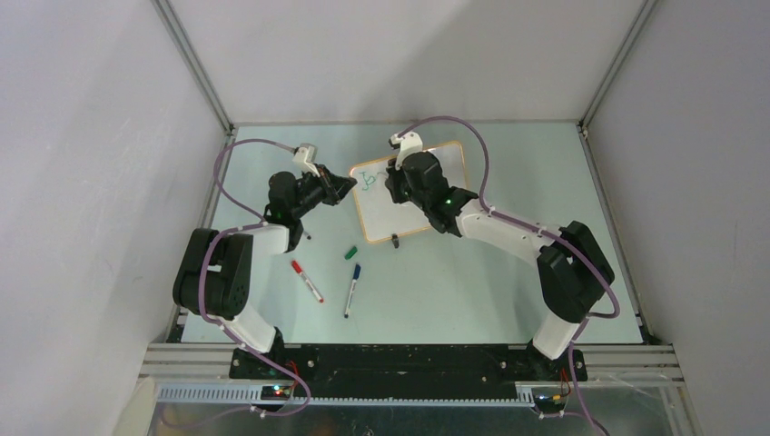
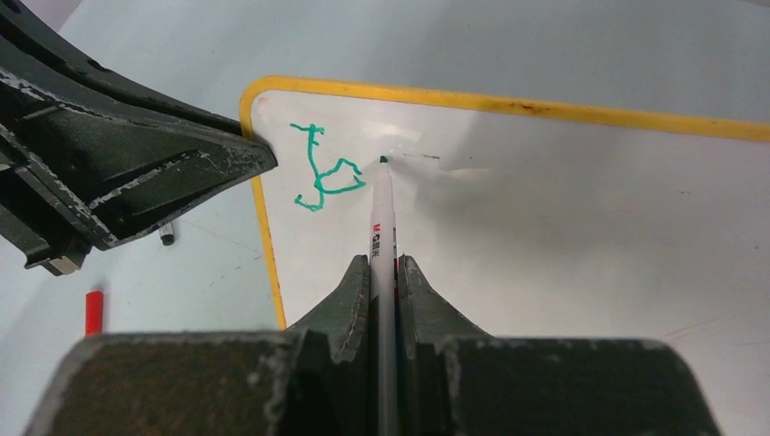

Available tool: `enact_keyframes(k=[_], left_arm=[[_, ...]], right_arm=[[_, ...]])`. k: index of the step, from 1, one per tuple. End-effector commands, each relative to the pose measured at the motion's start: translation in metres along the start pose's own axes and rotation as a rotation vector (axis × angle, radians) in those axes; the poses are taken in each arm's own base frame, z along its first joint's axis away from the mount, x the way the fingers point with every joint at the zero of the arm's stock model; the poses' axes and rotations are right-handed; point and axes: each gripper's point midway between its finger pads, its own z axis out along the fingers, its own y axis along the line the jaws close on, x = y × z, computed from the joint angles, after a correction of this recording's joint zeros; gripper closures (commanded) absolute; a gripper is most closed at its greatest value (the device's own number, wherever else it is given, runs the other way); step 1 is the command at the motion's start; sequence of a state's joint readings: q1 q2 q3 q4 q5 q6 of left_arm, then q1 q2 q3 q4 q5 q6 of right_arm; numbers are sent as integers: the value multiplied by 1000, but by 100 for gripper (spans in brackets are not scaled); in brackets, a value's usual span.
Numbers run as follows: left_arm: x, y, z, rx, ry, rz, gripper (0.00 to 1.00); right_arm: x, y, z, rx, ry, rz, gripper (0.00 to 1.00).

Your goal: Write a sentence on the whiteboard

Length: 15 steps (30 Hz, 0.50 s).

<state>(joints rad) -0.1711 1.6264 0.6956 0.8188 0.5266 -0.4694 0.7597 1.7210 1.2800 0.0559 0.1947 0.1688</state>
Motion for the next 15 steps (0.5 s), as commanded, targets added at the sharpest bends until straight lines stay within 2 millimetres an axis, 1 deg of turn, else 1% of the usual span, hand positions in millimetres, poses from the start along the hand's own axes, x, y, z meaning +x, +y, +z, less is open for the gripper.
enact_keyframes(k=[1, 15], left_arm=[[-12, -6, -2, 3, -35, 66, 100], [-11, -6, -2, 6, -33, 65, 100]], right_arm=[[-18, 1, 3, 4, -36, 24, 100], [-10, -3, 2, 19, -4, 32, 100]])
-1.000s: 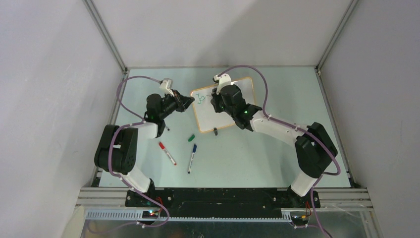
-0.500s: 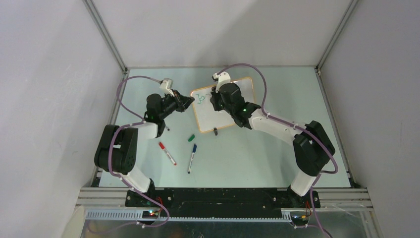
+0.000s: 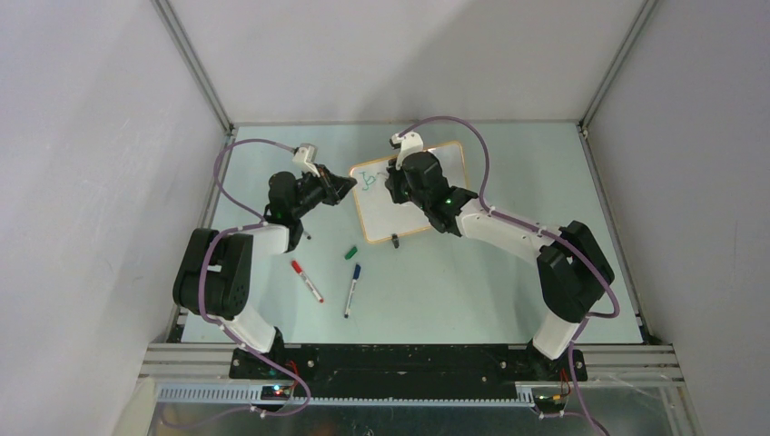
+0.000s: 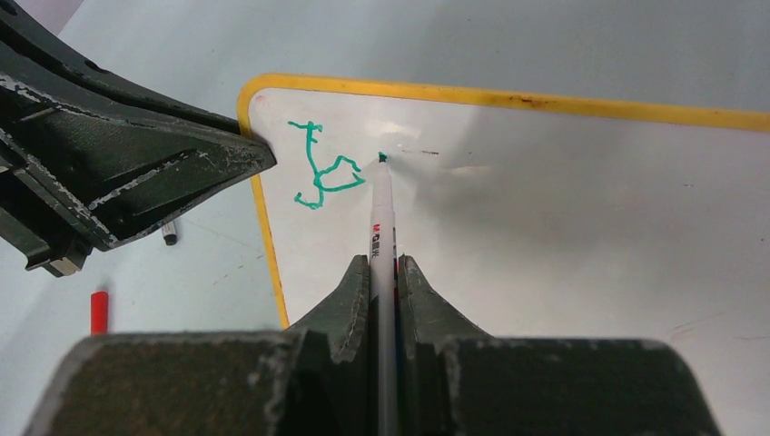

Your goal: Write a sentence on the whiteboard

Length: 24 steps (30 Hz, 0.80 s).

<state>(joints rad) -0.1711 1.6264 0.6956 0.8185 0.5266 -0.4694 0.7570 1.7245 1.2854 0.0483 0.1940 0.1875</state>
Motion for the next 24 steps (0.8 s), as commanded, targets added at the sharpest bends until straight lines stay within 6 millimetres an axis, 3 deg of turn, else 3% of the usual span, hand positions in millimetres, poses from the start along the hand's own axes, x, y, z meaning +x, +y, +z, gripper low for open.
enact_keyframes(k=[1, 13, 24], left_arm=[[-12, -6, -2, 5, -35, 67, 100], [-11, -6, -2, 6, -31, 64, 100], [-11, -6, -2, 4, -33, 65, 100]], right_arm=[[-10, -3, 1, 18, -7, 12, 100], [2, -6, -3, 43, 34, -6, 100], [-1, -14, -6, 80, 23, -10, 100]])
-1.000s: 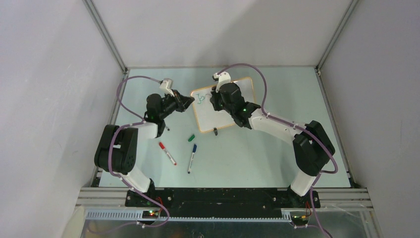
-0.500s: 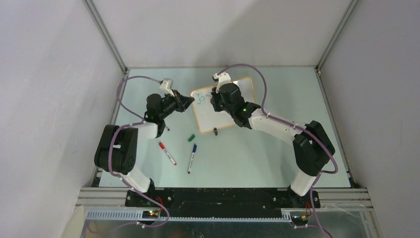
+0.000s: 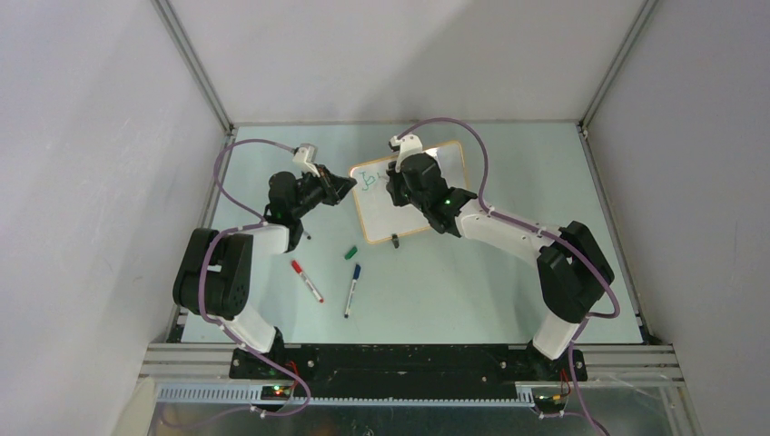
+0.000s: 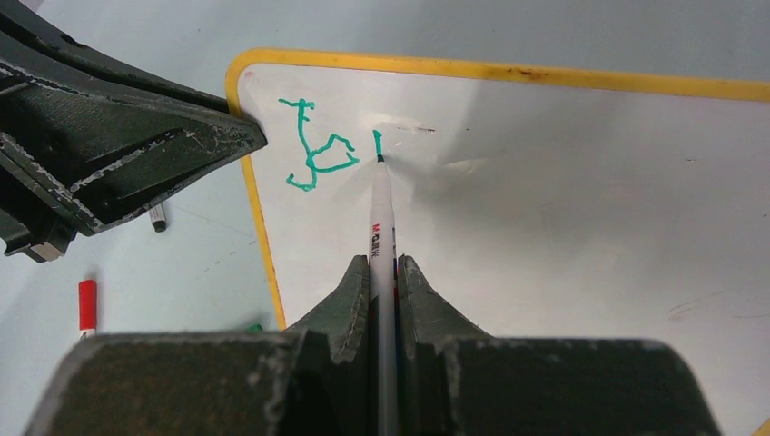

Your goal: Write a sentence on the whiteboard

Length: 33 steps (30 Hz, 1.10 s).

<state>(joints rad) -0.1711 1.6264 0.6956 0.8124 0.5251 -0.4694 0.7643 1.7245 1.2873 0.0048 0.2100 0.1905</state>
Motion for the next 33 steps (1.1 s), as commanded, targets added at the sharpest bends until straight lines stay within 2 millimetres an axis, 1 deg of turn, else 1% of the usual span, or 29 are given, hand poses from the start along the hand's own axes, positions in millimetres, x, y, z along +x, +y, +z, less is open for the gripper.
enact_keyframes(k=[1, 7, 21, 25, 33], left_arm=[[-12, -6, -2, 7, -36, 68, 100], [-13, -6, -2, 7, -39, 70, 100], [-13, -6, -2, 7, -39, 71, 100], [-13, -6, -2, 6, -40, 70, 100], [-13, -7, -1, 8, -40, 71, 100]], right_arm=[[-11, -14, -3, 66, -15, 3, 100], [-17, -20, -5, 75, -30, 15, 100], [-26, -17, -1, 66, -45, 21, 100], [-29, -20, -2, 74, -54, 28, 100], [-31, -17, -1, 55, -55, 25, 100]])
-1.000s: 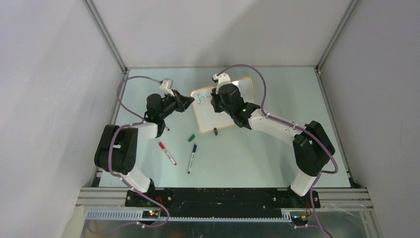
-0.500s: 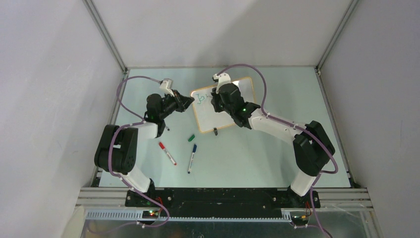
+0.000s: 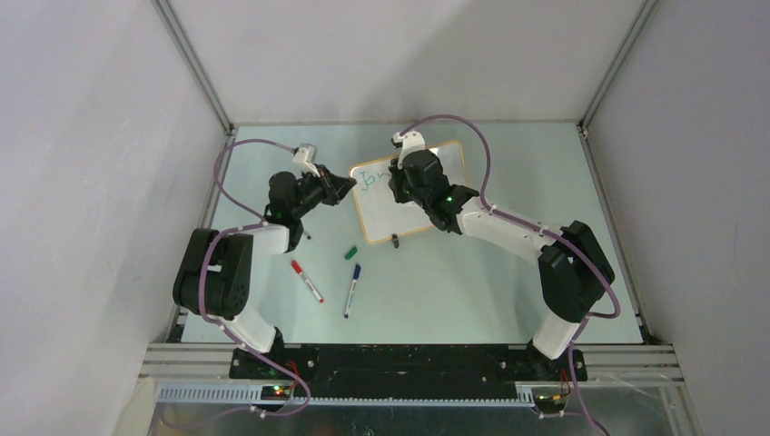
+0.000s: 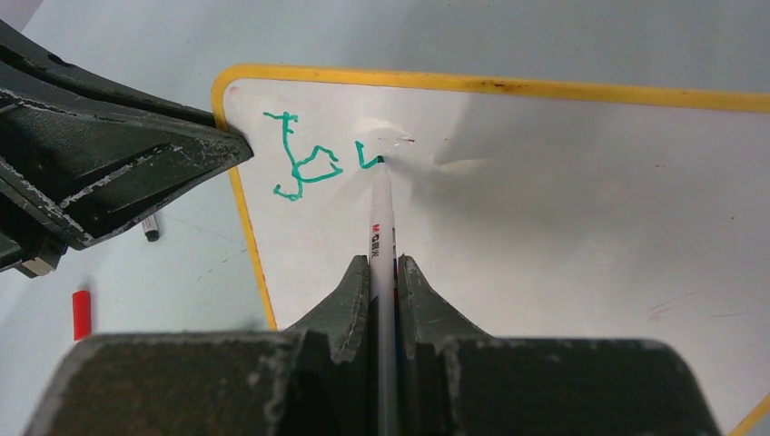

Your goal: Write a sentence on the whiteboard

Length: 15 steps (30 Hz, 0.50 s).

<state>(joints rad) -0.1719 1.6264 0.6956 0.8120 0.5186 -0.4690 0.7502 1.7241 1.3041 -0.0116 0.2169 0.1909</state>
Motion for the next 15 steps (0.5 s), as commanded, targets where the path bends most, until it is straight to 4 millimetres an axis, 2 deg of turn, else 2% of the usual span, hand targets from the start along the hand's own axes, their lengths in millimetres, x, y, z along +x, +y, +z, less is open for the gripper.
enact_keyframes(k=[1, 15], left_arm=[[-13, -8, -2, 14, -39, 72, 100], [-13, -7, -2, 12, -39, 72, 100]], right_arm=[[-25, -9, -1, 31, -49, 19, 100], [-28, -4, 2, 17, -45, 14, 100]])
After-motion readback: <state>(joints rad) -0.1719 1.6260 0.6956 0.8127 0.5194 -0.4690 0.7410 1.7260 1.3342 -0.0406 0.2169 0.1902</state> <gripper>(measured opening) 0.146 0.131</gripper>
